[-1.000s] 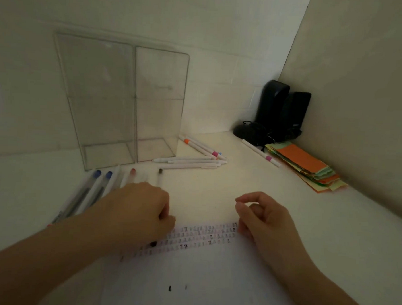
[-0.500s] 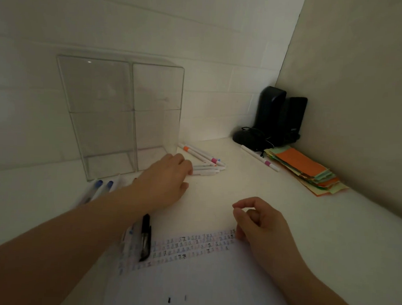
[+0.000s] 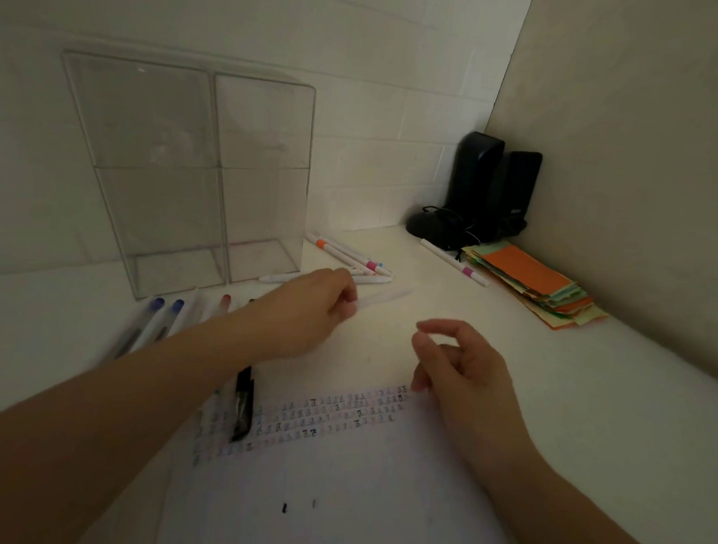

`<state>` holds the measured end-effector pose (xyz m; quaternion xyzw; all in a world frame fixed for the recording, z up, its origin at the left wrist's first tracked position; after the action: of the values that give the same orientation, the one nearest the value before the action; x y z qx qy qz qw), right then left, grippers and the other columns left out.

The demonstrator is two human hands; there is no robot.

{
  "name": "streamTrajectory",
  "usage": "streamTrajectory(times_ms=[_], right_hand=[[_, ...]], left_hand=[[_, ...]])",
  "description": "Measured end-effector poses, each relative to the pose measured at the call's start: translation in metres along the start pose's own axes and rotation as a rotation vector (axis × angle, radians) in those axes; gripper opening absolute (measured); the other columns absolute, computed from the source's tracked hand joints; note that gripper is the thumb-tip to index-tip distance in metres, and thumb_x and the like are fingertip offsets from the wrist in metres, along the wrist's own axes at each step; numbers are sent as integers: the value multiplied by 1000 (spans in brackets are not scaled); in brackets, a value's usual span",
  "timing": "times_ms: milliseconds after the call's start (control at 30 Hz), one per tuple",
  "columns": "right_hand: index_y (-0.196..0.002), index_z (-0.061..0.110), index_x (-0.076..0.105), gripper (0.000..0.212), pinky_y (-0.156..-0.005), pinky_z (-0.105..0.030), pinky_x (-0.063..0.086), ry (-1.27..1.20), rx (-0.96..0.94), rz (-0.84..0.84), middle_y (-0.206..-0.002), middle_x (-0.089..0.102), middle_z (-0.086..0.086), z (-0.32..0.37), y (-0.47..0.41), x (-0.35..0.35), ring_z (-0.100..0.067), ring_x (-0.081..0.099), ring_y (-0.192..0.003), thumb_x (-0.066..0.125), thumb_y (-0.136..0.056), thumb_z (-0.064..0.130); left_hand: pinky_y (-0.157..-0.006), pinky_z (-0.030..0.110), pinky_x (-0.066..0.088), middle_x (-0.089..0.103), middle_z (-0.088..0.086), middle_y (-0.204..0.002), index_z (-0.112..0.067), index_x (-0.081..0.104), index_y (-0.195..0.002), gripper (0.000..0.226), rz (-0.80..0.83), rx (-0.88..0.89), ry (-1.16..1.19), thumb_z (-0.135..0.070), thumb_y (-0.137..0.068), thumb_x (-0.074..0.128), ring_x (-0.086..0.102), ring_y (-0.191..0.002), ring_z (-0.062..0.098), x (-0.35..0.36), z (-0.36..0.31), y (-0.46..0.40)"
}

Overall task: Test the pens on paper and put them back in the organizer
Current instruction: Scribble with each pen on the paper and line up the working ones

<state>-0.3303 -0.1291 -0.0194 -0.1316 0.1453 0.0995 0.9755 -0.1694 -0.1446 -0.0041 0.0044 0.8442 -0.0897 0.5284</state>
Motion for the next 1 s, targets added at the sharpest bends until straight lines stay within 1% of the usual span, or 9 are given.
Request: streamTrajectory(times_ms=[67, 167, 233, 400, 600, 734, 834, 900, 1000], right_hand=[[-105, 29, 59, 27, -47, -13, 37, -89, -2, -32, -56, 62, 2, 5, 2, -6, -1, 44, -44, 51, -84, 43], [-108, 33, 61, 41, -47, -20, 38, -242, 28, 59, -61, 61, 1, 10, 7, -1, -9, 43, -51, 39, -81, 54], [-98, 27, 68, 42, -45, -23, 36, -418, 74, 174, -56, 56, -3, 13, 10, 9, -12, 41, -47, 36, -85, 51], [-68, 17, 65, 58, -44, -22, 26, -812, 286, 372, -44, 49, -5, 10, 14, 29, -14, 37, -38, 30, -80, 62], [-73, 15, 58, 38, -50, -26, 34, -1031, 264, 672, -60, 48, -4, 19, 22, 41, -15, 42, -57, 40, -82, 47], [-77, 19, 61, 35, -55, -28, 35, -1015, 272, 689, -66, 44, -2, 18, 24, 41, -20, 34, -68, 49, -79, 51], [-84, 22, 66, 43, -52, -23, 39, -786, 156, 602, -62, 46, 1, 21, 24, 40, -16, 42, -65, 59, -70, 63], [-78, 20, 64, 29, -48, -18, 38, -537, 39, 519, -57, 52, 7, 24, 23, 38, -7, 44, -54, 68, -71, 48], [-61, 15, 53, 21, -40, -17, 32, -432, 41, 334, -44, 49, 9, 19, 14, 24, -4, 35, -38, 67, -74, 23]], left_hand=[[-59, 0, 35, 55, -17, -83, -25, 47, -92, 11, 45, -7, 233, -31, -95, 38, 49, -70, 3, -3, -18, 18], [-64, 16, 44, 66, -13, -71, -27, 54, -87, 8, 185, 36, 651, -32, -89, 48, 55, -65, 4, 8, -40, 42], [-62, 19, 45, 67, -12, -67, -25, 58, -86, 14, 256, 41, 779, -37, -80, 52, 57, -63, 3, 17, -46, 51], [-59, 14, 46, 69, -9, -65, -28, 67, -79, 21, 222, 47, 895, -41, -65, 58, 62, -62, 2, 20, -47, 54], [-63, 13, 46, 70, -9, -66, -27, 67, -79, 19, 221, 108, 918, -37, -64, 61, 63, -64, 1, 16, -49, 56], [-72, 26, 49, 73, -6, -73, -31, 70, -79, 20, 199, 109, 894, -45, -67, 65, 64, -71, 8, 15, -42, 55], [-70, 19, 51, 73, -5, -74, -27, 70, -75, 17, 178, 99, 930, -41, -67, 65, 67, -73, 7, 15, -40, 54], [-71, 20, 52, 74, -3, -76, -24, 69, -76, 20, 168, 102, 928, -40, -65, 64, 68, -75, 10, 16, -41, 53], [-72, 22, 52, 74, -5, -78, -24, 68, -79, 31, 156, 87, 832, -48, -62, 59, 67, -73, 11, 17, -38, 50]])
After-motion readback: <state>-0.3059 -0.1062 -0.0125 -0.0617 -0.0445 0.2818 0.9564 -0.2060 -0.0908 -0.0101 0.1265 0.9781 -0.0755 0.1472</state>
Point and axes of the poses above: each hand's wrist, its own y-axis away from the middle knuckle, its own x-axis out of the palm, z = x × y, the point moved 9 cm from there along -y, towards the middle knuckle
